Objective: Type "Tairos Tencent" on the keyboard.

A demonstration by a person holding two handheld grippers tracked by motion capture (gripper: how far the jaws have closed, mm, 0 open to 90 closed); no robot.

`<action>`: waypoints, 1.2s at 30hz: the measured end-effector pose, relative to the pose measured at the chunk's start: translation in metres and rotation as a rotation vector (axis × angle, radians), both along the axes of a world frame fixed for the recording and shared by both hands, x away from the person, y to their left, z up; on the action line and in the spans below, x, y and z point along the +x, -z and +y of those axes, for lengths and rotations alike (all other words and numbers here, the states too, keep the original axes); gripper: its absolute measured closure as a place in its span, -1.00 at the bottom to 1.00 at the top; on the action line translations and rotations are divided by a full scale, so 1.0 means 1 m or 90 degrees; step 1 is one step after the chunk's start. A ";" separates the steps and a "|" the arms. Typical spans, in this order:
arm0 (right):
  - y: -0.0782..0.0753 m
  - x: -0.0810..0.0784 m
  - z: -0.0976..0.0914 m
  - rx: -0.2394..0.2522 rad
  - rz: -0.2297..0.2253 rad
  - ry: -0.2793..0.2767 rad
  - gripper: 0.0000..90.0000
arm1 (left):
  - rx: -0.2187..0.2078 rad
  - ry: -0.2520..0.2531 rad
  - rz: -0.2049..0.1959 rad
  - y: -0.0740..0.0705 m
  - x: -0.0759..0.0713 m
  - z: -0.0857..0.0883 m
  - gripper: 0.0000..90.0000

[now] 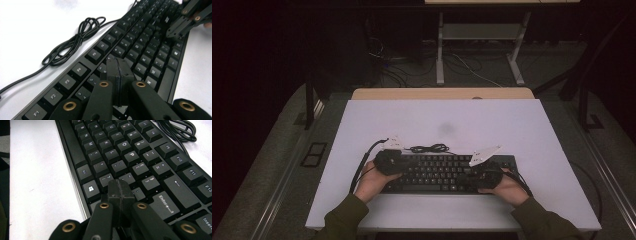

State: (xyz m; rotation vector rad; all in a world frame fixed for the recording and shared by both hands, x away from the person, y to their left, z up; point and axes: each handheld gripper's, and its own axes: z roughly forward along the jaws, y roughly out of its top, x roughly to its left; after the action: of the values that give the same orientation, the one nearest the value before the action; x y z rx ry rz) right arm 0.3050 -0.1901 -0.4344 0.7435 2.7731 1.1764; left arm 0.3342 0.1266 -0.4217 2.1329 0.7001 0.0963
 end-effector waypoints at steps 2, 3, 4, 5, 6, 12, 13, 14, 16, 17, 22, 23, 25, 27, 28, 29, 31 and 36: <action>0.000 0.000 0.000 0.000 0.000 0.000 0.98 | 0.008 -0.002 0.004 0.001 0.000 -0.001 0.99; 0.000 0.000 0.000 0.000 0.000 0.000 0.98 | 0.012 -0.001 0.006 0.002 0.000 -0.001 0.99; 0.000 0.000 0.000 0.000 0.000 0.001 0.98 | 0.014 0.001 0.006 0.003 0.001 -0.001 0.99; 0.000 0.000 0.000 0.000 0.000 0.000 0.98 | 0.014 -0.001 0.010 0.003 0.001 -0.002 0.99; 0.000 0.000 0.000 0.000 0.000 0.000 0.98 | 0.016 0.001 0.012 0.004 0.001 -0.002 0.99; 0.000 0.000 0.000 0.000 0.001 0.001 0.98 | 0.022 0.003 0.018 0.006 0.001 -0.004 0.99; 0.000 0.000 0.000 0.000 0.001 0.001 0.98 | 0.026 0.004 0.016 0.007 0.001 -0.005 0.99; 0.000 0.000 0.000 0.000 0.001 0.001 0.98 | 0.026 0.005 0.017 0.007 0.001 -0.005 0.99; 0.000 0.000 0.000 0.000 0.001 0.001 0.98 | 0.029 0.006 0.017 0.008 0.002 -0.006 0.99; 0.000 0.000 0.000 0.000 0.001 0.001 0.98 | 0.030 0.005 0.017 0.008 0.002 -0.006 0.99; 0.000 0.000 0.000 0.000 0.002 0.001 0.98 | 0.030 0.001 0.021 0.010 0.002 -0.007 0.99; 0.000 0.000 0.000 0.000 0.002 0.001 0.98 | 0.031 0.001 0.021 0.010 0.002 -0.007 0.99; 0.000 0.000 0.000 0.000 0.001 0.001 0.98 | 0.037 0.006 0.018 0.011 0.003 -0.007 0.99; 0.000 0.000 0.000 0.000 0.001 0.001 0.98 | 0.047 0.007 0.016 0.012 0.002 -0.008 0.99; 0.000 0.000 0.000 0.000 0.002 0.001 0.98 | 0.047 0.006 0.016 0.012 0.002 -0.009 0.99; 0.000 0.000 0.000 0.000 0.001 0.001 0.98 | 0.052 0.009 0.014 0.011 0.002 -0.009 0.99; 0.000 0.000 0.000 0.000 0.001 0.002 0.98 | 0.047 0.005 0.014 0.011 0.002 -0.009 0.99; 0.000 0.000 0.000 0.000 0.001 0.001 0.98 | 0.034 0.000 0.013 0.006 0.000 -0.006 0.99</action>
State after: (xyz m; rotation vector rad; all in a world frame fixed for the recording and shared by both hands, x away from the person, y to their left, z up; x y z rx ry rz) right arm 0.3050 -0.1901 -0.4343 0.7479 2.7734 1.1753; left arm 0.3339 0.1206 -0.4273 2.1880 0.7169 0.0943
